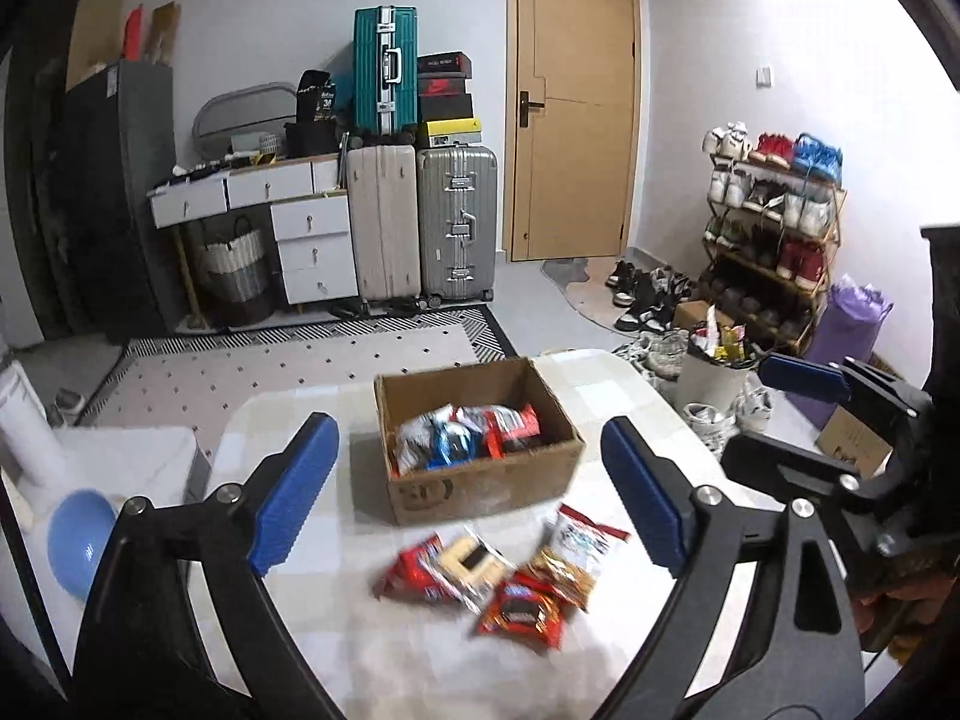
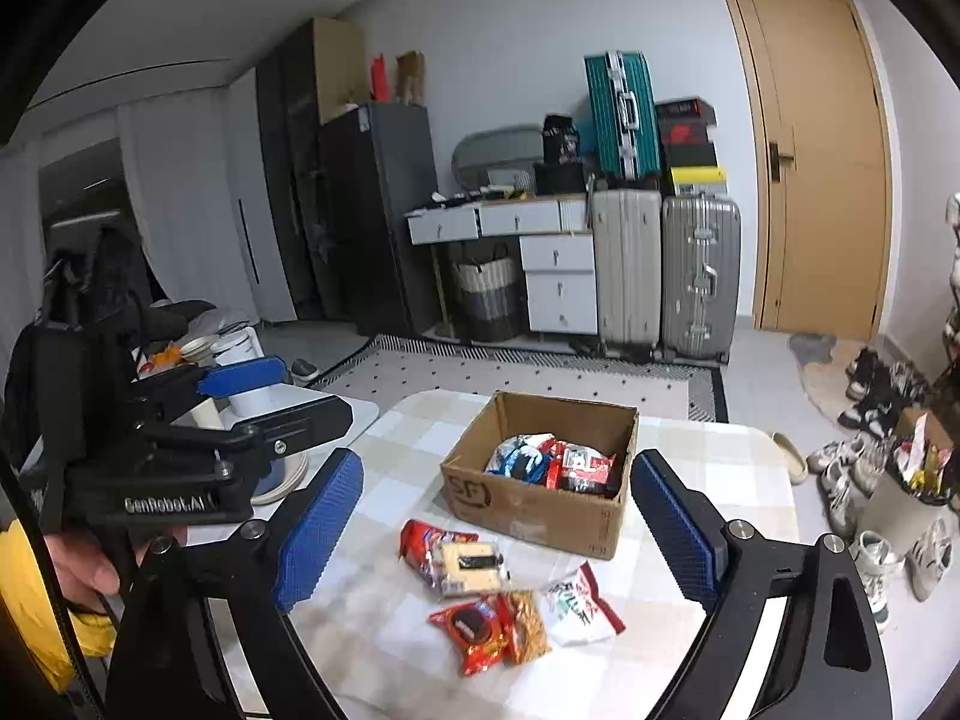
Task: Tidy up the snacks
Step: 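Withdraw both tools from the box back toward the snack pile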
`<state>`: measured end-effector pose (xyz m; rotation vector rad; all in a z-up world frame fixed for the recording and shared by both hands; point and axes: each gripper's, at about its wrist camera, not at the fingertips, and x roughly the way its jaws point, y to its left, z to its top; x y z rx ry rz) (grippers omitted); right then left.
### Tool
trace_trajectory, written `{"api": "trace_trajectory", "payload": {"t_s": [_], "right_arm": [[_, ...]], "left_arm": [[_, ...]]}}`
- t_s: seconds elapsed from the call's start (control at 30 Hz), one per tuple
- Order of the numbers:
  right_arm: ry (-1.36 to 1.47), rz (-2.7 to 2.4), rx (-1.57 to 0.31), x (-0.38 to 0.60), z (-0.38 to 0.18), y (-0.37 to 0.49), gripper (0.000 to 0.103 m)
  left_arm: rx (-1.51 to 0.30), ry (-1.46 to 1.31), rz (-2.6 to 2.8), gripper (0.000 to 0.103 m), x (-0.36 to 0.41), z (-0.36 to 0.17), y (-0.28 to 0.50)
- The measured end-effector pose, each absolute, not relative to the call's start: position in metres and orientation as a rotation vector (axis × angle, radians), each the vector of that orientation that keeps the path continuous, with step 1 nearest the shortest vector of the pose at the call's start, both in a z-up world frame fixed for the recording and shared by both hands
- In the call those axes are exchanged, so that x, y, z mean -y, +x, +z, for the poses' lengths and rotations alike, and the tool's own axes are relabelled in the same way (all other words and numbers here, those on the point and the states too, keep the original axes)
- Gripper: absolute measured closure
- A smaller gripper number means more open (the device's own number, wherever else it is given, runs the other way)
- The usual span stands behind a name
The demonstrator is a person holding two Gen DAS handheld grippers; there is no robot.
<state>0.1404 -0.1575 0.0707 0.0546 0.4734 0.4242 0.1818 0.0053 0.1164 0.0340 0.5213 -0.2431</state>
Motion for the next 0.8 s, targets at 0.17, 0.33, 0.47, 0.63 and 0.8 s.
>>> {"api": "trace_trajectory", "payload": {"t_s": [0.17, 0.33, 0.47, 0.63, 0.8], "right_arm": [[0.032, 0.411, -0.386, 0.157, 0.052, 0.077, 0.004], [0.038, 0.394, -0.363, 0.153, 0.027, 0.045, 0.002], [0.048, 0.370, -0.395, 0.149, 0.001, 0.039, 0.001], [0.107, 0.353, -0.489, 0.153, -0.043, 0.049, 0.001], [0.178, 0.342, -0.574, 0.160, -0.079, 0.066, 0.001]], "left_arm": [[-0.505, -0.025, -0.240, 0.002, -0.025, 0.102, 0.124], [-0.503, -0.036, -0.218, 0.001, -0.035, 0.063, 0.087], [-0.539, -0.009, -0.210, 0.001, -0.031, 0.020, 0.071], [-0.641, -0.019, -0.197, 0.001, -0.030, -0.036, 0.078], [-0.769, -0.067, -0.207, 0.001, -0.038, -0.086, 0.108]]}}
